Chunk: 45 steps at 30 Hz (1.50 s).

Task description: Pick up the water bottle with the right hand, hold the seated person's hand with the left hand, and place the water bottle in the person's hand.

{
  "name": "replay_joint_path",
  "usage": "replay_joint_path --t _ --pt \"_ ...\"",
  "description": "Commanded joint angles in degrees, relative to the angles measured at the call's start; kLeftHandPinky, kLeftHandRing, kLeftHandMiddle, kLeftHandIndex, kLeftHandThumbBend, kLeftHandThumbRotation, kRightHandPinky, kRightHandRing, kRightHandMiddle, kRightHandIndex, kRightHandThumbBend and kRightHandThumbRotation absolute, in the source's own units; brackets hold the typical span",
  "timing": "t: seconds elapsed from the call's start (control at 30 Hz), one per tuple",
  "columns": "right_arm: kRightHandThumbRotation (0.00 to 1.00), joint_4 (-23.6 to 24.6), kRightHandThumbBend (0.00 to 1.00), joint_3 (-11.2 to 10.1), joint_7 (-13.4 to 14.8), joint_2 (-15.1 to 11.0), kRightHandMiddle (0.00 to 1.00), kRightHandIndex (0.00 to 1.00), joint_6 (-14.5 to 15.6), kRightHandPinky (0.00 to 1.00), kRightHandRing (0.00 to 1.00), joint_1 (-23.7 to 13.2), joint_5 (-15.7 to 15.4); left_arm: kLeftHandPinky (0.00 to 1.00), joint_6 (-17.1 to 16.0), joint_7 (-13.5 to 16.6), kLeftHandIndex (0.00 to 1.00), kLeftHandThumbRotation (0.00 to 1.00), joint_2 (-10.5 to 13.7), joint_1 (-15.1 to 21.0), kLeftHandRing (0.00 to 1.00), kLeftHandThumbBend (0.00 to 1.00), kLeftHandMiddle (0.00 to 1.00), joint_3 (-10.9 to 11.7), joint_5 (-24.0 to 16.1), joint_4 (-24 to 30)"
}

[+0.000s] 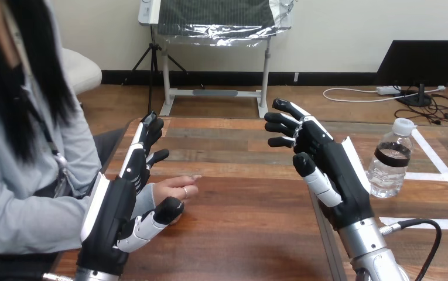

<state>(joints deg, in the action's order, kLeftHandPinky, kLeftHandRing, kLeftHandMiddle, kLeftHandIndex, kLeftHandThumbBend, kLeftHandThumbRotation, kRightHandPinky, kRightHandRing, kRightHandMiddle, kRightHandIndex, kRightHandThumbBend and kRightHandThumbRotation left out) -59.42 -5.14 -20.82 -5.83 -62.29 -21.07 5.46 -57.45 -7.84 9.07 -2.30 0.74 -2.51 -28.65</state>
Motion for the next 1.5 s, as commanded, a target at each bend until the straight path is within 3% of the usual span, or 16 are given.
replay_joint_path --t 0.0,1.47 --pt "0.83 -0.3 1.00 -0.2 0.3 0.4 0.82 0.87 -0.5 0.72 0.81 -3.2 -0.1 0.86 -0.5 -0.2 0.99 0.84 0.3 3.3 0.96 1.00 1.00 0.1 1.3 1.1" --pt "0.83 -0.7 1.00 0.1 0.8 -0.3 0.82 0.87 -0.9 0.72 0.80 -4.5 -1.6 0.85 -0.8 0.2 0.98 0.84 0.6 2.8 0.95 1.00 0.99 0.8 0.6 1.4"
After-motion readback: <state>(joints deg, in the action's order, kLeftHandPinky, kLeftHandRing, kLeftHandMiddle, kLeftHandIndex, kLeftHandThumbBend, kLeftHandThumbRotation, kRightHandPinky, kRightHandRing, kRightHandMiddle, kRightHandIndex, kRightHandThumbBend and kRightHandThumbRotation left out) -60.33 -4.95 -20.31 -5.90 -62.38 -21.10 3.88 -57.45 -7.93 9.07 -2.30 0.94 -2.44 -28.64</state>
